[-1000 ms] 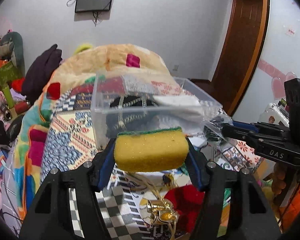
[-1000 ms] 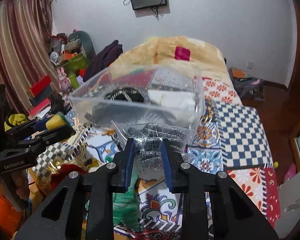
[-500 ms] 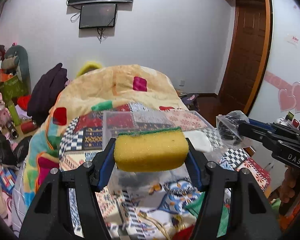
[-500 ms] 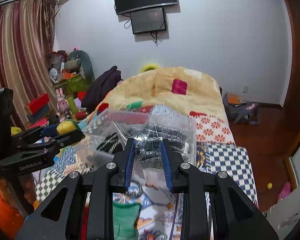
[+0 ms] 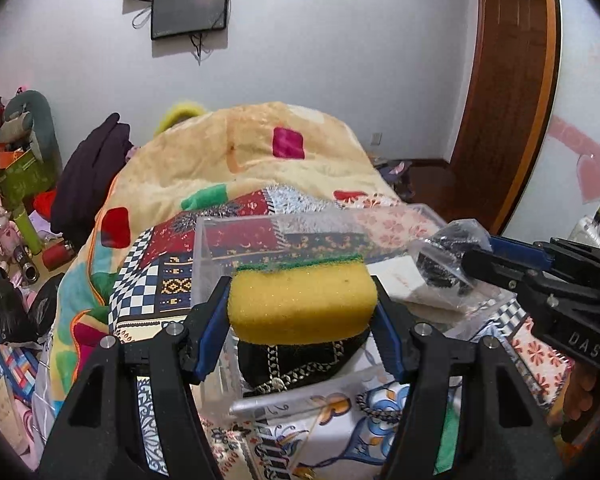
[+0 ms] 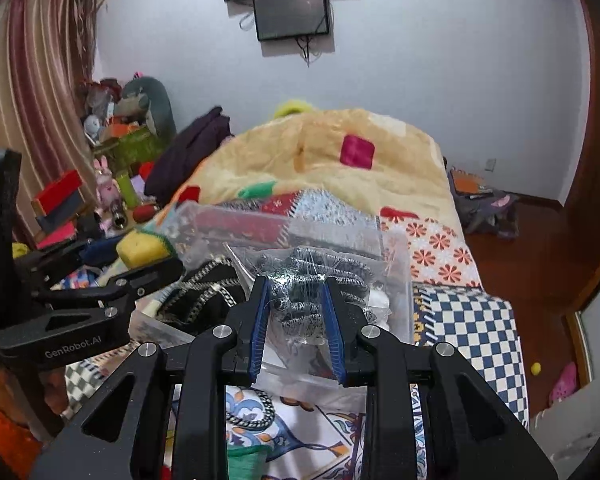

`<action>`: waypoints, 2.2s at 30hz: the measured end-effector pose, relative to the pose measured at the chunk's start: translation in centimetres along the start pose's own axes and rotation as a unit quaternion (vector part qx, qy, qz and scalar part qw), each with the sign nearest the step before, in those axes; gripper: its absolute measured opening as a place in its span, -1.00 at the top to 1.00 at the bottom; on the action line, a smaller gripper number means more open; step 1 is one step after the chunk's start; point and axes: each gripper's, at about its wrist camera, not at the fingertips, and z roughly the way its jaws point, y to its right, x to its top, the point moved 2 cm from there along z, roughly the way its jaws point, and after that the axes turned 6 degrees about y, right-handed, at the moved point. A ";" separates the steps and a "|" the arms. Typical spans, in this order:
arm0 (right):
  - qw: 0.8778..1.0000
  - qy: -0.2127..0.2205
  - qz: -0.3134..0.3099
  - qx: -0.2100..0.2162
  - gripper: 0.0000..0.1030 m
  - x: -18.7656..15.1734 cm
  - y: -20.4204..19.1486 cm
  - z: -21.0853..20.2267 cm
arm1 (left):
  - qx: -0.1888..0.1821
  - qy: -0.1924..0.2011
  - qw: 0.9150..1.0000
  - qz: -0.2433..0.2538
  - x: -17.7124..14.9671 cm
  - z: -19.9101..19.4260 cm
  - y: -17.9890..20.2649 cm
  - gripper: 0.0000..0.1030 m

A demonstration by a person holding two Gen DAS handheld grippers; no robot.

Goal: Organize soft objects
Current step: 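Place the mesh bag into the box with the right tool while the left tool releases the sponge inside, then grasp the green knit glove with the right tool while the left tool grasps the gold chain ornament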

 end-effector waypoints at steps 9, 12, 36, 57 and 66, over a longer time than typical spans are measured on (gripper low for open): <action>0.999 -0.032 -0.003 -0.013 0.53 -1.1 0.2 1.9 | -0.010 -0.026 1.000 -0.006 -0.7 2.3 0.5 -0.26; 0.999 -0.039 -0.003 -0.014 0.51 -1.4 0.3 2.2 | -0.012 -0.032 0.999 -0.009 -0.8 2.6 0.5 -0.37; 1.000 0.020 -0.017 0.006 -0.49 -0.8 -0.4 -5.3 | -0.027 0.023 0.999 0.003 -1.9 -6.9 1.0 -0.95; 0.993 -0.105 -0.001 0.053 -0.18 -10.7 -1.7 -4.4 | -0.061 -0.048 0.997 -0.026 -11.2 -9.9 2.2 -0.46; 0.989 -0.130 -0.009 0.075 0.37 -12.2 -2.8 -3.9 | -0.076 -0.070 0.995 -0.002 -12.8 -9.8 3.6 0.33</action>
